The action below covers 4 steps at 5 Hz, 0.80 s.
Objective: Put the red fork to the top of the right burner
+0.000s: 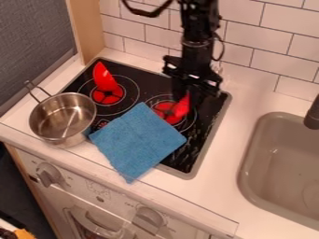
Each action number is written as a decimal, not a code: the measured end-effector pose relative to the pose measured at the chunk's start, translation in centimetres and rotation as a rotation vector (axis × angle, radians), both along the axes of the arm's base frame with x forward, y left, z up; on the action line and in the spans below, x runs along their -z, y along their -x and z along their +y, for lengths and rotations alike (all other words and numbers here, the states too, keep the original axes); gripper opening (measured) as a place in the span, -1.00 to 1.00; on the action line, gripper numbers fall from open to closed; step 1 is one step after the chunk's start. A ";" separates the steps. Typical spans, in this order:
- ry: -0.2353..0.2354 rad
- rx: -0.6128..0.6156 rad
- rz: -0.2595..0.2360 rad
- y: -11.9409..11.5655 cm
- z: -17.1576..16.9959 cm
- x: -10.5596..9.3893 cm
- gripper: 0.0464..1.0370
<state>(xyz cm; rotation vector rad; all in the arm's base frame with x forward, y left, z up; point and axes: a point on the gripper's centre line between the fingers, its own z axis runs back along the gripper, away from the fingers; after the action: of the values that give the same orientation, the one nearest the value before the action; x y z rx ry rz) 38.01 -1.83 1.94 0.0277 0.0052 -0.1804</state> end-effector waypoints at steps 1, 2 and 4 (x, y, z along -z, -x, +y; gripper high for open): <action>-0.005 0.000 0.012 -0.7 -0.2 0.4 -0.12; -0.018 -0.009 0.004 -0.8 0.0 0.4 0.50; 0.047 0.034 -0.131 0.3 -0.4 -4.4 0.93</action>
<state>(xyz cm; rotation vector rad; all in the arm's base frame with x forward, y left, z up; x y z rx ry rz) 37.71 -2.25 6.32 -0.0074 -0.1297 -0.2123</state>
